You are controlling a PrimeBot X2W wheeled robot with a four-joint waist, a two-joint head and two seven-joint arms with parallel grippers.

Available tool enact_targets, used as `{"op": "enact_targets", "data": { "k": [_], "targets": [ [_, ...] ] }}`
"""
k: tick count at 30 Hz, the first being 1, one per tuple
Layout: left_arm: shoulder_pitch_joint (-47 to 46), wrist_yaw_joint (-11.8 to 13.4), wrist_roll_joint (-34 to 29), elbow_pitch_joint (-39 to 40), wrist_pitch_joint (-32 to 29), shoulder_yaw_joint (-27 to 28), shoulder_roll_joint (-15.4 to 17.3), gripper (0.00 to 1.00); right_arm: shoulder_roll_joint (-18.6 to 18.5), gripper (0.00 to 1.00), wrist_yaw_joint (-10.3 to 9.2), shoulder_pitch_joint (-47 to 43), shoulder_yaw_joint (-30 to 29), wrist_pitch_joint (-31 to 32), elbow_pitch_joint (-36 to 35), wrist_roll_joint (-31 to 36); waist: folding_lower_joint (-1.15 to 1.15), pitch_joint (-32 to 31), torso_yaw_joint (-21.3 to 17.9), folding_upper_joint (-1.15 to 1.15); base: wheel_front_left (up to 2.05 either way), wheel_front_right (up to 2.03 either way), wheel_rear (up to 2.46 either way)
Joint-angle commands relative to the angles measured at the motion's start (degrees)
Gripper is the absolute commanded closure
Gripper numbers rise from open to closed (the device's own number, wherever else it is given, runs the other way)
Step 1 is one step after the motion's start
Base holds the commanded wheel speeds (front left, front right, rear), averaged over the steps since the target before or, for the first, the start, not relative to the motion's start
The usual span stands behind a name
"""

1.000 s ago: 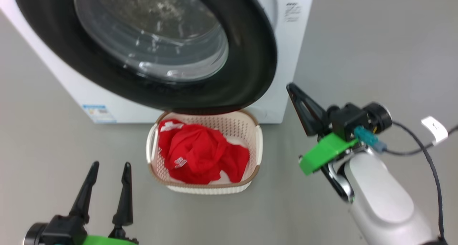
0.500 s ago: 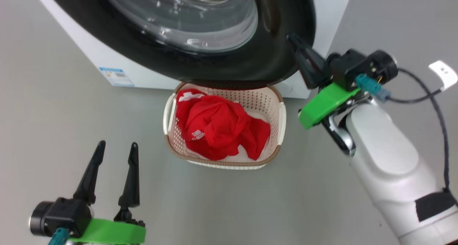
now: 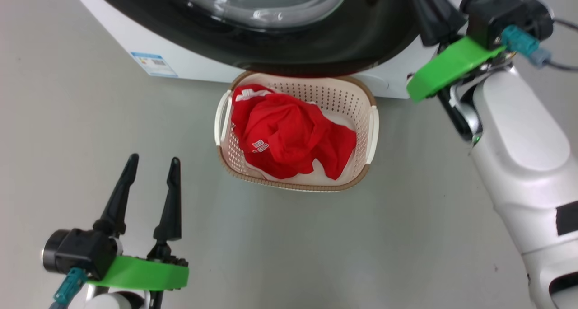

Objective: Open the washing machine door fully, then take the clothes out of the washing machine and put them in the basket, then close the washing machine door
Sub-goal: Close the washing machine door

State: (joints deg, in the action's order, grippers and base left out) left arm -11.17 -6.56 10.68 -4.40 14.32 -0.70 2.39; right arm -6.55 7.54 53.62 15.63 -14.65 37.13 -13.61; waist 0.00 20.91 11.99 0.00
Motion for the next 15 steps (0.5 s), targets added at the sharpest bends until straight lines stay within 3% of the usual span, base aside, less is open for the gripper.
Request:
{"op": "enact_targets", "data": {
  "k": [1, 15],
  "targets": [
    [-1.51, -0.23, 0.05, 1.25, 0.68, 1.38, 0.72, 0.00, 0.85, 1.00, -0.05, 2.12, -0.09, -0.35, -0.73, 0.47, 0.00, 1.07, 0.60, 0.00, 0.00, 0.00, 0.00],
    [-4.08, -0.63, -0.73, 1.70, 0.68, 0.17, 0.62, 0.00, 0.18, 1.00, -0.05, 9.38, -3.30, -0.35, 3.76, 2.31, 0.00, 4.28, 1.95, 0.00, 0.00, 0.00, 0.00]
  ]
}}
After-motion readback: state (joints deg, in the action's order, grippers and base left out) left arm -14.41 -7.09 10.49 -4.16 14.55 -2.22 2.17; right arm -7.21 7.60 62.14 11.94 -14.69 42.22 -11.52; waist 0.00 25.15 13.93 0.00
